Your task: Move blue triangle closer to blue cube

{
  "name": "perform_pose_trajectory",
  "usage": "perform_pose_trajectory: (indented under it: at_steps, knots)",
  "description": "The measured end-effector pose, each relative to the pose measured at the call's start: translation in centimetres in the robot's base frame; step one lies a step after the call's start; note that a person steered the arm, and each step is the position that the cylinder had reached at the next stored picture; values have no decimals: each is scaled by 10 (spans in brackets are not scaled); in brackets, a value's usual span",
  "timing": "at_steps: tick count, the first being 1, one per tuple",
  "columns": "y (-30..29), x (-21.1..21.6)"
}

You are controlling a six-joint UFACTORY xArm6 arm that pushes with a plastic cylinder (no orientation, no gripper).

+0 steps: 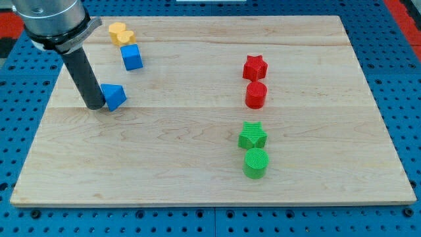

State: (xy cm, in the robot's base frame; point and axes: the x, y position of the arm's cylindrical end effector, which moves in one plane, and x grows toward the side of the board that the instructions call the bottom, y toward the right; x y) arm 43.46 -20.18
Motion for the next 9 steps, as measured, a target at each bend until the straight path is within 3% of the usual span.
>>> perform_pose_trajectory:
  at_steps: [6,9]
  knots:
    - [37,9]
    - [39,-23]
